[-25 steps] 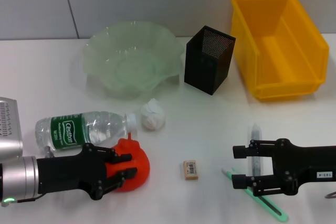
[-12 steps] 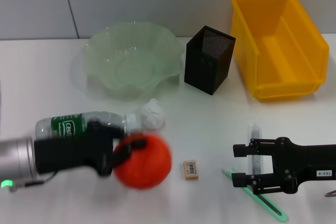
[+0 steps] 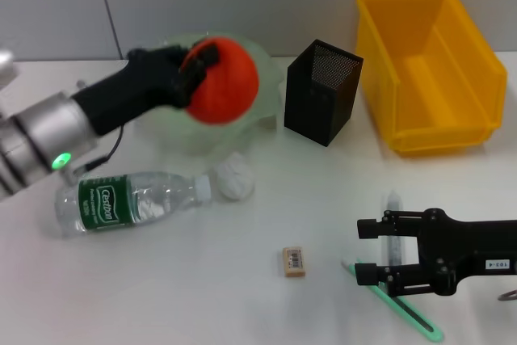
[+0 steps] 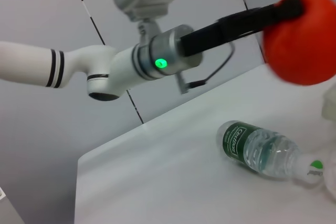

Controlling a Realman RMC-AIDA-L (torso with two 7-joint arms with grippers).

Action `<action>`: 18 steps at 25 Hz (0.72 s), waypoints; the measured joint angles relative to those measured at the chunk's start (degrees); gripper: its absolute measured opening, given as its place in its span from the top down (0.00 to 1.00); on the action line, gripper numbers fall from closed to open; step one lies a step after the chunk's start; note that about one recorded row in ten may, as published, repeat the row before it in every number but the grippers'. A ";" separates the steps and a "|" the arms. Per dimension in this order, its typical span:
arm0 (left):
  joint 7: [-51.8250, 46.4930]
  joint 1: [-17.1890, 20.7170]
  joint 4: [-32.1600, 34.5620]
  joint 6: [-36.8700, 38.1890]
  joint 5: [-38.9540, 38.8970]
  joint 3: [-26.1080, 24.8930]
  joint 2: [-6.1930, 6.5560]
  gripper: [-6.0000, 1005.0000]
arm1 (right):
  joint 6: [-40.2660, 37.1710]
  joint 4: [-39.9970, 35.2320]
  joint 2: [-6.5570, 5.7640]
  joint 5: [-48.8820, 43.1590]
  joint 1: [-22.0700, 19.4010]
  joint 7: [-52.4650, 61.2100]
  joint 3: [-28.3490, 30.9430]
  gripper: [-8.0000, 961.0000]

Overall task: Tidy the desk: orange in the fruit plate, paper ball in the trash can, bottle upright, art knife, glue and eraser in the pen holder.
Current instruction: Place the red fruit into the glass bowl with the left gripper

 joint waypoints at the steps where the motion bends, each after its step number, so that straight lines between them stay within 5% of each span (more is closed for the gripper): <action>1: 1.60 -1.31 -1.35 -2.25 -1.28 -0.06 -0.04 0.93 | 0.00 -0.06 0.09 0.01 0.00 0.00 0.00 0.20; 9: 11.90 -9.15 -9.61 -19.94 -12.50 0.02 -0.37 0.89 | -0.11 -0.23 0.50 0.03 0.01 0.00 -0.05 0.21; 18: 14.56 -10.35 -11.75 -22.77 -16.50 0.28 -0.35 0.86 | 0.00 -0.26 0.58 -0.04 0.02 0.00 0.00 0.21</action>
